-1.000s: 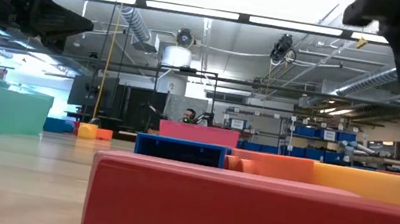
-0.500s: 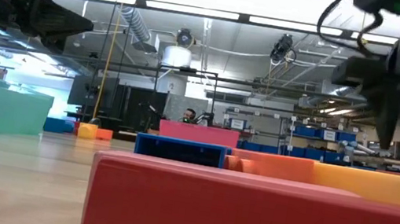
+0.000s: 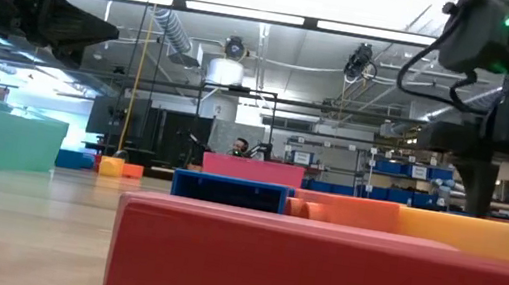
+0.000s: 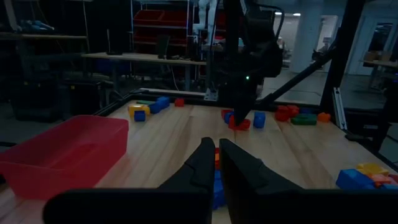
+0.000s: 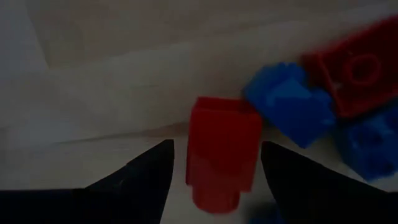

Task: Sort blocks by size
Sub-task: Put the red 1 studded building block into the red bin

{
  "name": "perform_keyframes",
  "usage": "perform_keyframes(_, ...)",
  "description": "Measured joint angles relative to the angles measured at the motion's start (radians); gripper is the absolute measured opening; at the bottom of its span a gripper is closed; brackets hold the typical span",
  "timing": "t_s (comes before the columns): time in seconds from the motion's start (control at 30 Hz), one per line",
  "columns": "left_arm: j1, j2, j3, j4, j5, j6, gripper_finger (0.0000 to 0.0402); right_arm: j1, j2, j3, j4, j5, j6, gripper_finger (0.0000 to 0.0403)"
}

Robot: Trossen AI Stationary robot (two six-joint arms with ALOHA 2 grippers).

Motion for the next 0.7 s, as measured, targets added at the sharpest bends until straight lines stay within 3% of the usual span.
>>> perform_keyframes(0.2,0.000,0.000,0.000,0.000,0.000,0.000,0.0032,-0.038,-0.001,-0.044,0.032,-0.011,-0.012,0.0235)
perform_keyframes(0.4,0.000,0.000,0.000,0.000,0.000,0.000,0.0032,-0.050,-0.003,-0.049,0.028,-0.058,-0.031,0.0141)
perform_keyframes(0.57,0.000,0.000,0.000,0.000,0.000,0.000,0.0032,-0.049,-0.003,-0.015,0.035,-0.057,-0.034,0.0141)
perform_keyframes(0.7,0.000,0.000,0.000,0.000,0.000,0.000,0.0032,-0.053,-0.027,0.089,0.032,0.018,-0.116,0.0141)
